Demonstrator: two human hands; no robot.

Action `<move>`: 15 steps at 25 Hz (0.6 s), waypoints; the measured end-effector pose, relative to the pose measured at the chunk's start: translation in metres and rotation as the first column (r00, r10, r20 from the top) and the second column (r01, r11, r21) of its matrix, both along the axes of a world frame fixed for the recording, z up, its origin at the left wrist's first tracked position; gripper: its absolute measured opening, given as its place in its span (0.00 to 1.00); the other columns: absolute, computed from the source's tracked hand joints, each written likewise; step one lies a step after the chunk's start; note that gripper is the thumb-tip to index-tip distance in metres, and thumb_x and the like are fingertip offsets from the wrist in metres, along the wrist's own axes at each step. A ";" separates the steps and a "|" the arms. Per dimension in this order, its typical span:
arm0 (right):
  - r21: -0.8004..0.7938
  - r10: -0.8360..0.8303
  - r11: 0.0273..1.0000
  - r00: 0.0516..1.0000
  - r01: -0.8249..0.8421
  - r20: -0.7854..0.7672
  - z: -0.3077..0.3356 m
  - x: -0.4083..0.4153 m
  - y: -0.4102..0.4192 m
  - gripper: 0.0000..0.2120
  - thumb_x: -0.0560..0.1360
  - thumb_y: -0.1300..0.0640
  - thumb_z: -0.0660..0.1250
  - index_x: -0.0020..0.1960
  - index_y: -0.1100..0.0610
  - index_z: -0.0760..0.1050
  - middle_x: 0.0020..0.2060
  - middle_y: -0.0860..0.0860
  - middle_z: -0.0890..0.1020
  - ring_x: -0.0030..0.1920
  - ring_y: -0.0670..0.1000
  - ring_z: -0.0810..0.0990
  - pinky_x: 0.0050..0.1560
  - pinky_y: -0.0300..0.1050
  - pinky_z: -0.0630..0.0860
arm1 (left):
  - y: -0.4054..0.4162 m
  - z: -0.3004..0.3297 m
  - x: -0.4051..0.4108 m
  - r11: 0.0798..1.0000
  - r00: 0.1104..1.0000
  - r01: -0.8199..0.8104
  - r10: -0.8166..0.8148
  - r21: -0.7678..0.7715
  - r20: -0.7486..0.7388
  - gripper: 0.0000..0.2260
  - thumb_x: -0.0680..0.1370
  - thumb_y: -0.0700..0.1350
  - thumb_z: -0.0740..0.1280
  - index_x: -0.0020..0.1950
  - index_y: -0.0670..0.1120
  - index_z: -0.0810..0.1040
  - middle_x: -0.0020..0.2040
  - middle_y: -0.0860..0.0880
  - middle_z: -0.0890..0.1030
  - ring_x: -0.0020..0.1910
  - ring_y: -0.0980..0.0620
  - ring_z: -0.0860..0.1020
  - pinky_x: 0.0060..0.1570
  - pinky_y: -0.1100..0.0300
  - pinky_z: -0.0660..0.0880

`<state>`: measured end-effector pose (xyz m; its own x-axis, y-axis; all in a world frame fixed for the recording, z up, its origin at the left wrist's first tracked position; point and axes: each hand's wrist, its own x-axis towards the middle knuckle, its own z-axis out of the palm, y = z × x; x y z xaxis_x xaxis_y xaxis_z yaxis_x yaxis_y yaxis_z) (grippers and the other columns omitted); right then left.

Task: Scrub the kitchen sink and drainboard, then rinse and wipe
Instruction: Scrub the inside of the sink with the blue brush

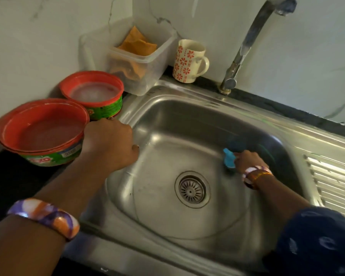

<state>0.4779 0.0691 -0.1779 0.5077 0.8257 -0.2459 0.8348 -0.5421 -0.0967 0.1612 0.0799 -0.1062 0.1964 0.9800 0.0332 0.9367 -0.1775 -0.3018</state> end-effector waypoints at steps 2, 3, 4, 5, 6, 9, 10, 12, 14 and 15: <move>0.005 -0.060 0.998 0.998 0.060 -0.027 0.001 0.010 -0.006 0.17 0.77 0.56 0.62 0.62 0.62 0.76 0.59 0.63 0.78 0.59 0.62 0.77 0.57 0.50 0.72 | 0.001 0.000 -0.001 1.000 1.000 0.012 -0.012 0.007 0.009 0.17 0.77 0.56 0.60 0.57 0.46 0.76 0.56 0.45 0.78 0.55 0.45 0.77 0.44 0.59 0.68; 0.030 -0.064 0.997 0.996 0.066 -0.063 -0.002 0.006 -0.002 0.16 0.77 0.58 0.62 0.62 0.63 0.76 0.59 0.63 0.78 0.59 0.62 0.77 0.57 0.50 0.72 | 0.001 -0.001 -0.001 1.000 1.000 0.019 -0.019 0.011 0.010 0.16 0.77 0.55 0.60 0.57 0.46 0.76 0.56 0.45 0.78 0.55 0.45 0.78 0.43 0.59 0.66; 0.074 -0.073 0.994 0.990 0.083 -0.122 -0.007 -0.004 0.009 0.16 0.77 0.59 0.62 0.62 0.64 0.76 0.59 0.62 0.78 0.60 0.62 0.76 0.58 0.49 0.72 | 0.001 -0.002 0.000 1.000 1.000 0.025 -0.025 0.012 0.006 0.15 0.77 0.53 0.60 0.57 0.46 0.76 0.55 0.45 0.78 0.55 0.45 0.78 0.42 0.59 0.66; 0.116 -0.073 0.988 0.977 0.098 -0.198 -0.013 -0.020 0.023 0.16 0.77 0.60 0.61 0.63 0.64 0.75 0.60 0.61 0.78 0.61 0.62 0.75 0.58 0.48 0.71 | 0.002 -0.003 -0.001 0.999 1.000 0.029 -0.029 0.014 0.002 0.14 0.77 0.52 0.60 0.56 0.46 0.77 0.55 0.45 0.78 0.54 0.45 0.78 0.42 0.59 0.65; 0.156 -0.047 0.984 0.962 0.092 -0.270 -0.021 -0.041 0.038 0.16 0.77 0.60 0.61 0.63 0.62 0.75 0.61 0.60 0.78 0.63 0.61 0.75 0.59 0.46 0.71 | 0.002 -0.004 0.000 0.999 0.999 0.033 -0.033 0.017 -0.003 0.13 0.77 0.51 0.60 0.56 0.46 0.77 0.55 0.46 0.78 0.54 0.45 0.78 0.41 0.59 0.65; 0.254 0.176 0.964 0.905 -0.079 -0.387 -0.039 -0.119 0.073 0.17 0.78 0.58 0.60 0.65 0.57 0.75 0.62 0.58 0.78 0.64 0.58 0.74 0.60 0.44 0.70 | 0.002 -0.005 0.000 0.999 0.999 0.040 -0.039 0.026 -0.035 0.12 0.77 0.50 0.60 0.54 0.46 0.77 0.54 0.46 0.79 0.52 0.46 0.79 0.41 0.60 0.65; 0.273 0.263 0.948 0.888 -0.165 -0.377 -0.043 -0.139 0.078 0.17 0.78 0.57 0.60 0.65 0.57 0.75 0.62 0.58 0.78 0.63 0.58 0.75 0.59 0.44 0.71 | 0.002 -0.006 0.000 0.999 0.998 0.042 -0.040 0.030 -0.047 0.12 0.77 0.50 0.60 0.54 0.46 0.77 0.54 0.46 0.79 0.53 0.46 0.79 0.41 0.60 0.65; 0.279 0.348 0.924 0.879 -0.262 -0.327 -0.045 -0.149 0.080 0.16 0.79 0.57 0.59 0.65 0.55 0.75 0.60 0.58 0.79 0.61 0.59 0.76 0.58 0.45 0.72 | 0.001 -0.006 -0.001 0.999 0.998 0.026 -0.024 0.030 -0.059 0.12 0.77 0.51 0.60 0.55 0.46 0.76 0.54 0.46 0.78 0.53 0.46 0.79 0.41 0.60 0.66; 0.229 0.254 0.955 0.922 -0.190 -0.291 -0.041 -0.112 0.067 0.16 0.78 0.56 0.60 0.64 0.54 0.75 0.59 0.58 0.80 0.59 0.60 0.77 0.57 0.47 0.73 | 0.000 -0.004 -0.002 0.999 0.999 0.017 -0.016 0.028 -0.041 0.13 0.77 0.52 0.60 0.56 0.46 0.76 0.55 0.46 0.78 0.54 0.45 0.79 0.42 0.60 0.69; 0.191 0.168 0.974 0.953 -0.121 -0.252 -0.036 -0.083 0.052 0.16 0.78 0.55 0.60 0.64 0.55 0.76 0.58 0.59 0.80 0.59 0.60 0.78 0.57 0.48 0.74 | -0.001 -0.003 -0.002 1.000 1.000 0.017 -0.017 0.024 -0.025 0.14 0.77 0.52 0.60 0.57 0.46 0.76 0.55 0.46 0.78 0.54 0.45 0.78 0.44 0.59 0.71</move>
<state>0.3950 0.1207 -0.2141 0.3154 0.9269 -0.2034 0.8343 -0.3730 -0.4060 0.1595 0.0794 -0.1087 0.2139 0.9755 0.0517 0.9258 -0.1856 -0.3294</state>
